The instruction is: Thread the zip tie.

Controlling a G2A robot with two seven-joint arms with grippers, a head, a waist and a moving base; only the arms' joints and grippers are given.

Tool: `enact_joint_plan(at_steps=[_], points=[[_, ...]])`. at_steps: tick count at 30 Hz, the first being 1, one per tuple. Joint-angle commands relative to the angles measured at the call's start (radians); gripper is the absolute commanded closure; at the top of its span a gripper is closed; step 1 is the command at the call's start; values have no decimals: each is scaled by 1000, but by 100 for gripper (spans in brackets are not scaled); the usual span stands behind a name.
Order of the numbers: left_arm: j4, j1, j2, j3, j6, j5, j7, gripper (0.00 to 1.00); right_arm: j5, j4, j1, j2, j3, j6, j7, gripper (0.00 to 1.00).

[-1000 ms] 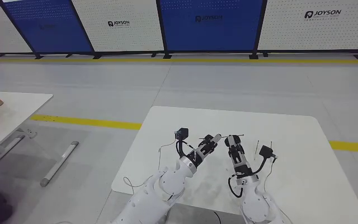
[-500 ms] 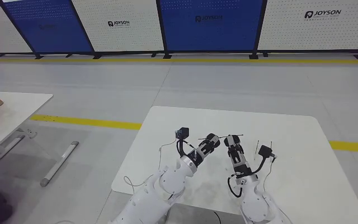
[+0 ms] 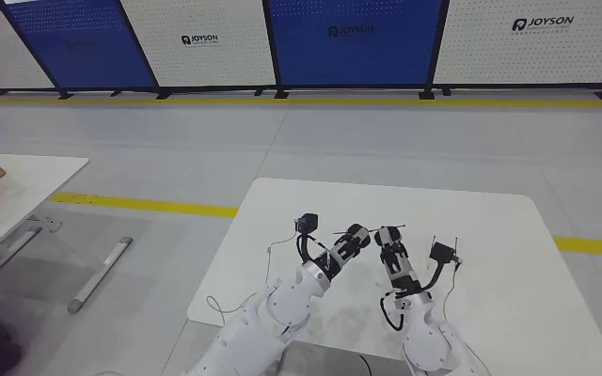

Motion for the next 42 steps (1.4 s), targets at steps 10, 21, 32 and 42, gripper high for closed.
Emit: enact_joint_plan(at_steps=[10, 21, 32, 42], points=[[-10, 4, 1, -2, -7, 19, -9, 100, -28, -2, 6, -1, -1, 24, 22, 100], [-5, 3, 0, -4, -2, 13, -4, 54, -23, 0, 3, -3, 3, 19, 22, 100], [-9, 7, -1, -10, -5, 7, 12, 59, -25, 10, 1, -6, 16, 35, -11, 100], [-18, 15, -2, -13, -7, 5, 15, 85, -30, 15, 3, -9, 22, 48, -23, 100]])
